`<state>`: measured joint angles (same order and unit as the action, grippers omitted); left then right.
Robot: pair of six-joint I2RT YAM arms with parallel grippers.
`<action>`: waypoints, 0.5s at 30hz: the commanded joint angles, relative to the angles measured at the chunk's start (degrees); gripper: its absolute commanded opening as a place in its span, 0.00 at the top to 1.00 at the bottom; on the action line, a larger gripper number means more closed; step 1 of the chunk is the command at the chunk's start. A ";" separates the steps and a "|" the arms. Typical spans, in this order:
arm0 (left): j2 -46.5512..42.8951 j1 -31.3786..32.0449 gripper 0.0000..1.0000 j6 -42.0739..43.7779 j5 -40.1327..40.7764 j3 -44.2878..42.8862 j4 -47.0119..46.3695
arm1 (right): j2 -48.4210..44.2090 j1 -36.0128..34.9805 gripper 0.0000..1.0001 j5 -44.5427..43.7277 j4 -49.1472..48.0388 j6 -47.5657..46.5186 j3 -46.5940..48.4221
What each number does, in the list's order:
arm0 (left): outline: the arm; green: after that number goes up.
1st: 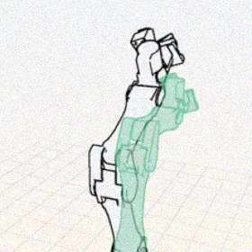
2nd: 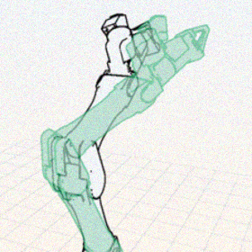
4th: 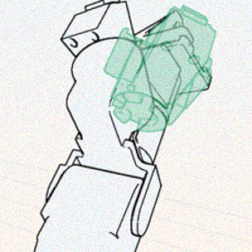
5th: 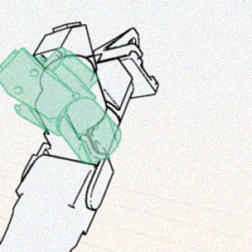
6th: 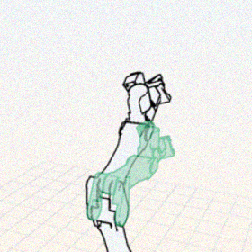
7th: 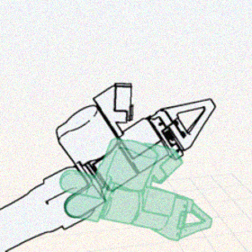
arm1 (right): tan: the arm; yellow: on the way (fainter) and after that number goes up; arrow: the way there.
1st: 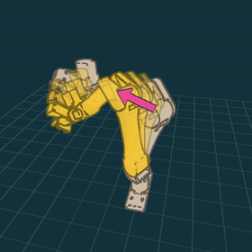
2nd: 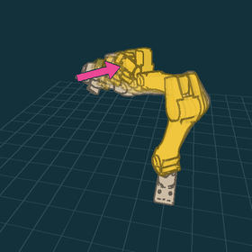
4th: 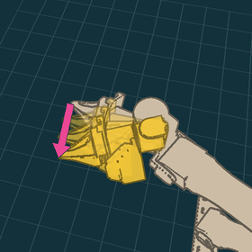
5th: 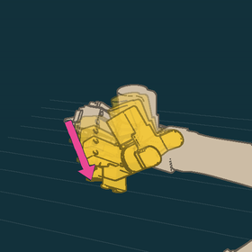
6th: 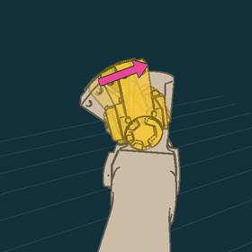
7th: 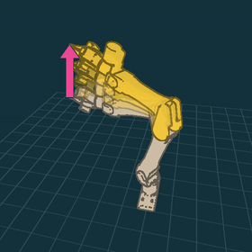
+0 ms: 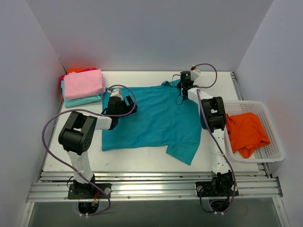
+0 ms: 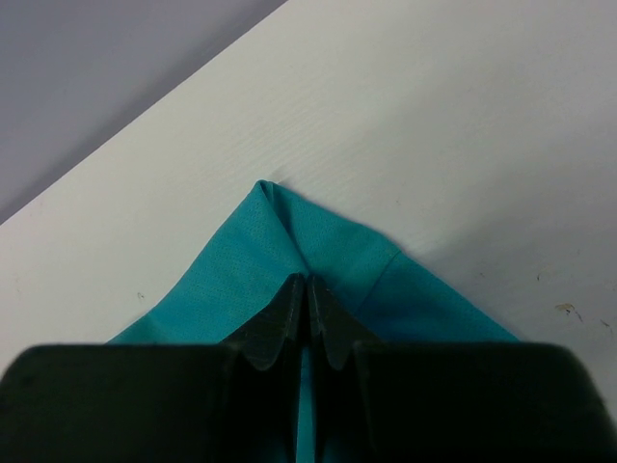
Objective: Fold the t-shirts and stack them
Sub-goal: Flatten out the tshirt
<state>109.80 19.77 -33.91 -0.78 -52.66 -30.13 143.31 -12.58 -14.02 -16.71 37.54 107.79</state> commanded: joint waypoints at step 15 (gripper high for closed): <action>2.00 -0.52 0.11 -0.28 -1.24 -2.53 -3.09 | -2.33 -1.66 1.00 3.12 2.65 1.66 6.47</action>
<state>110.63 19.73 -33.98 -0.97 -53.30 -30.74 143.26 -13.63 -11.46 -14.31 38.30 112.18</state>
